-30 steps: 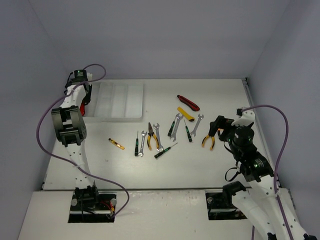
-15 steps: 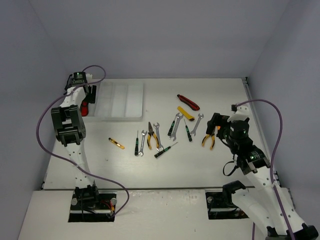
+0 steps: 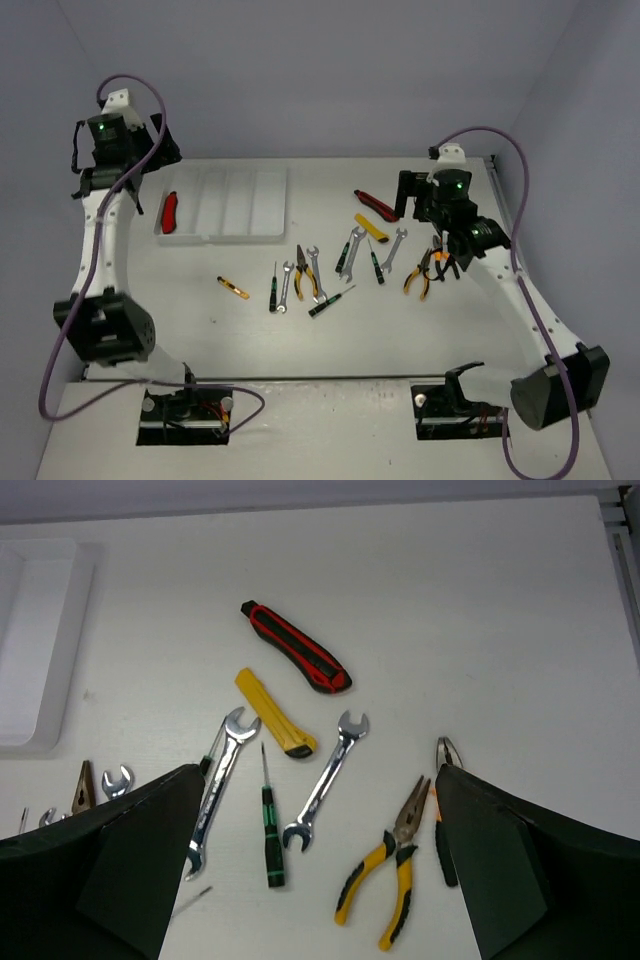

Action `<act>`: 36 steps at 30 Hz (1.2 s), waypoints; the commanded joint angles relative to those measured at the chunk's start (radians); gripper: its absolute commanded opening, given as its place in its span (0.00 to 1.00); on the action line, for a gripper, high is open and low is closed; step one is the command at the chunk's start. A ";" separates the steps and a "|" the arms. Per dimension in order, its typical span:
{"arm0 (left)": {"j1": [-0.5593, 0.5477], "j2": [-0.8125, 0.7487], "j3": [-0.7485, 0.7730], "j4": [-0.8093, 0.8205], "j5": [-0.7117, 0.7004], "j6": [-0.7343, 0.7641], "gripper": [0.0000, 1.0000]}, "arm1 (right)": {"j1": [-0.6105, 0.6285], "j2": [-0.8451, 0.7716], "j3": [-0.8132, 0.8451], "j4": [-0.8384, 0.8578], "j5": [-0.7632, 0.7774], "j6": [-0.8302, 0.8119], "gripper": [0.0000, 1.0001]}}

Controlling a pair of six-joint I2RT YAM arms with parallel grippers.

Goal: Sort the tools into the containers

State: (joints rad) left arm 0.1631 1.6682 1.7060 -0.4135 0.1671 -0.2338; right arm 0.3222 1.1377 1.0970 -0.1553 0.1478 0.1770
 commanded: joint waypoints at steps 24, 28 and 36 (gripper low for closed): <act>-0.112 -0.838 -0.837 -0.066 0.007 -0.158 0.95 | -0.194 0.908 0.517 0.072 -0.541 -0.478 0.74; -0.113 -0.830 -0.844 -0.068 0.003 -0.161 0.95 | -0.179 0.966 0.535 0.072 -0.511 -0.485 0.75; -0.112 -0.815 -0.853 -0.076 0.013 -0.162 0.95 | -0.132 1.033 0.570 0.072 -0.417 -0.501 0.74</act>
State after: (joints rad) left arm 0.0532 0.8469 0.8337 -0.5370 0.1610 -0.3977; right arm 0.1655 2.1783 1.5930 -0.1114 -0.3154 -0.2997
